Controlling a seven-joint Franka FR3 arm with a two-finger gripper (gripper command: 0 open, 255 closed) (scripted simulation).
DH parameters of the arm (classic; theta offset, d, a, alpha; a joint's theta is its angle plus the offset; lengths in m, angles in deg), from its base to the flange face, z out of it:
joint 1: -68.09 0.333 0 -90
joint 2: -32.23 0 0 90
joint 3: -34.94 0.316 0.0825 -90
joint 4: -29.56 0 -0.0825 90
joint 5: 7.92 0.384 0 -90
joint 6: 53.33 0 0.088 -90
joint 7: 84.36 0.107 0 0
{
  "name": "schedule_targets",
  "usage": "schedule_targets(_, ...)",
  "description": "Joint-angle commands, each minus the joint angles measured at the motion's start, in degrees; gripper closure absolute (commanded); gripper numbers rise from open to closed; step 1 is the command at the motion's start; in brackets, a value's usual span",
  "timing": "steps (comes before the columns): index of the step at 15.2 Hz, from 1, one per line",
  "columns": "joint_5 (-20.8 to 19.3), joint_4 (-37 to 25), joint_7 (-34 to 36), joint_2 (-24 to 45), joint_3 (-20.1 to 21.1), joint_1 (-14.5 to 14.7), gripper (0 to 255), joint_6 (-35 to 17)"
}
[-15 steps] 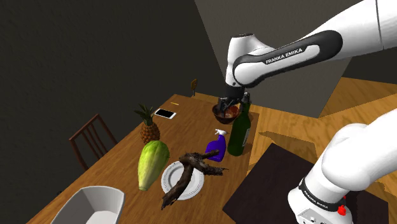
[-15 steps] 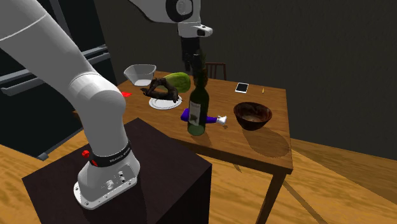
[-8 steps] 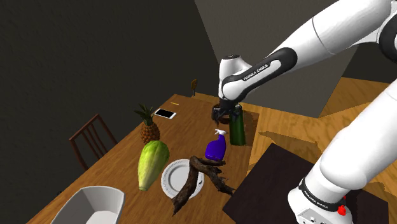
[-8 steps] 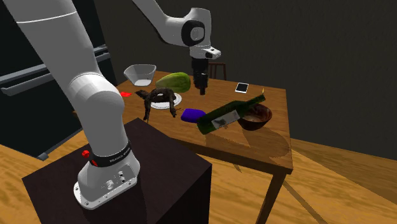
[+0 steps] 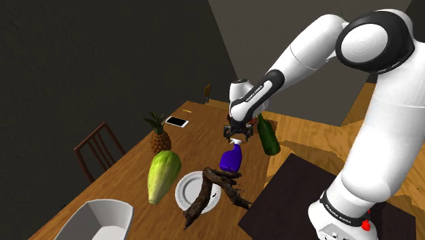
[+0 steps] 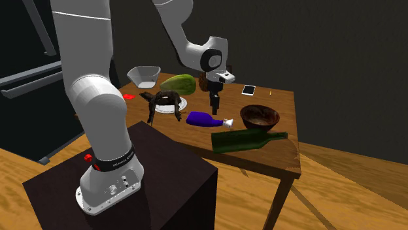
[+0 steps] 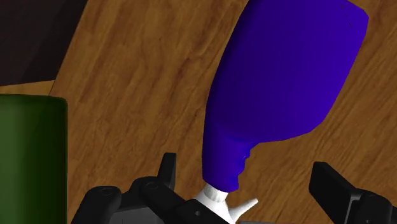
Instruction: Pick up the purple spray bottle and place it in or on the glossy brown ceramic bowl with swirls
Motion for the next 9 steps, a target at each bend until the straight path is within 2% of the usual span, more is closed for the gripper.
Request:
schedule_targets(1,-0.05,-1.51,2.17,4.18,-0.62,-0.08,0,-2.24)
schedule_targets(3,0.11,-3.38,3.68,8.12,-1.28,-0.17,0,-3.95)
schedule_targets(9,-0.36,-3.55,4.02,12.42,-1.62,0.03,0,-8.08)
